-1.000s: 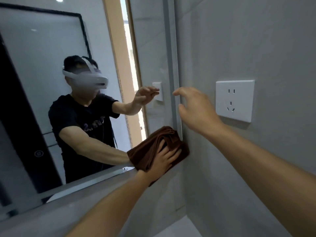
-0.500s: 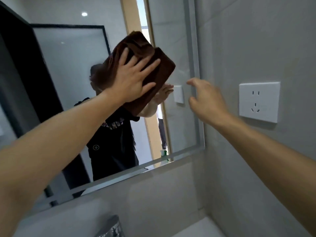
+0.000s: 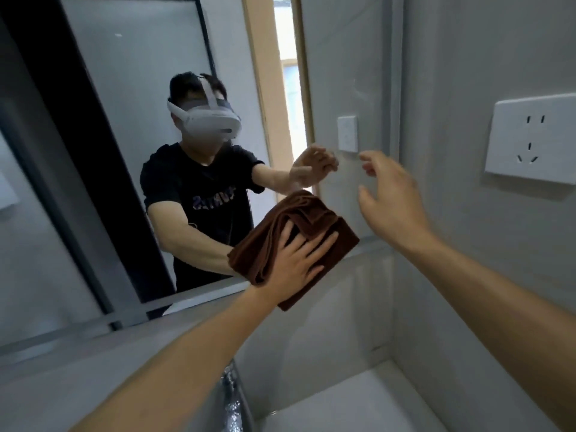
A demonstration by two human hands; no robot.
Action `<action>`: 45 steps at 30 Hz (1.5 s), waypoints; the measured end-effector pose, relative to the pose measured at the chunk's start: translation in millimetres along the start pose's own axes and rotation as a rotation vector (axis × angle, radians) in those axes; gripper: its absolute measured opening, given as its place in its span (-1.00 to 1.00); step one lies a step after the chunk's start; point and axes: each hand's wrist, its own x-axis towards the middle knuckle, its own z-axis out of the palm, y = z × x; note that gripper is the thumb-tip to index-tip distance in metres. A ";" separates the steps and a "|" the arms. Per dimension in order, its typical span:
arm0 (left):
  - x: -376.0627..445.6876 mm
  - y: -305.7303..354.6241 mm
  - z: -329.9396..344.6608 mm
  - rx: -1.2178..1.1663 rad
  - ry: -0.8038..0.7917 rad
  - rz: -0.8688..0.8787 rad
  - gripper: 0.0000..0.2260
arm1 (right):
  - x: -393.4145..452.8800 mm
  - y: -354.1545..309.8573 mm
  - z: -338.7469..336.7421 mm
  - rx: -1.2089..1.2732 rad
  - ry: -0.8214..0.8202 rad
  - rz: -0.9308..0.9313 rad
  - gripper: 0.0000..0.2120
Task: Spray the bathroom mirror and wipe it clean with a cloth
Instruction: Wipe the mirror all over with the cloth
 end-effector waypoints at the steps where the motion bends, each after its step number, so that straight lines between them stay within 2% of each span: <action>1: -14.1 -0.9 5.9 0.023 -0.041 0.046 -0.39 | -3.5 -1.4 3.1 0.009 -0.010 -0.005 -0.51; 3: -33.6 -15.7 7.2 0.070 -0.102 0.130 -0.38 | -7.6 -6.3 7.6 0.028 -0.025 -0.005 -0.51; 6: -43.7 -59.8 -13.2 0.107 -0.094 0.215 -0.41 | -8.2 -19.7 9.5 0.040 -0.017 -0.015 -0.50; 10: -18.5 -146.0 -69.5 0.118 -0.061 0.213 -0.44 | 0.5 -44.2 11.6 0.073 0.005 -0.033 -0.50; 13: 20.7 -218.5 -122.2 0.189 0.021 0.073 -0.44 | 8.7 -63.9 18.9 0.095 0.038 -0.031 -0.52; 16: 48.7 -260.8 -163.1 0.224 0.075 -0.188 -0.43 | 8.0 -77.7 27.0 0.134 0.046 -0.047 -0.57; 19: 52.0 -254.3 -169.6 0.220 0.122 -0.404 -0.41 | 1.2 -87.5 33.7 0.147 0.059 -0.070 -0.62; 22: 33.8 -217.8 -143.2 0.177 0.149 -0.494 -0.40 | -4.4 -94.7 39.2 0.132 0.061 -0.055 -0.66; 25: -6.7 -160.8 -100.3 0.097 0.132 -0.399 -0.39 | -10.3 -99.4 45.8 0.131 0.062 -0.041 -0.67; 27: -48.1 -112.4 -65.0 0.040 0.083 -0.222 -0.40 | -16.2 -102.9 49.8 0.139 0.065 -0.040 -0.68; 30: -108.0 -65.6 -22.7 0.003 -0.076 0.033 -0.39 | -24.7 -107.5 52.3 0.132 0.036 -0.043 -0.69; 33: -122.6 -71.8 -10.7 0.085 -0.172 0.213 -0.35 | -27.4 -106.3 50.2 0.120 0.025 -0.041 -0.70; 36: -105.7 -103.2 -22.3 0.048 -0.146 0.320 -0.35 | -24.7 -106.6 46.3 0.125 0.045 -0.036 -0.69; 39: -60.9 -144.5 -50.0 -0.005 -0.040 0.307 -0.38 | -15.9 -112.7 39.1 0.166 0.094 -0.064 -0.67; 45: 68.4 -272.6 -151.9 0.139 0.145 0.016 -0.42 | 14.4 -133.6 26.9 0.198 0.153 -0.132 -0.71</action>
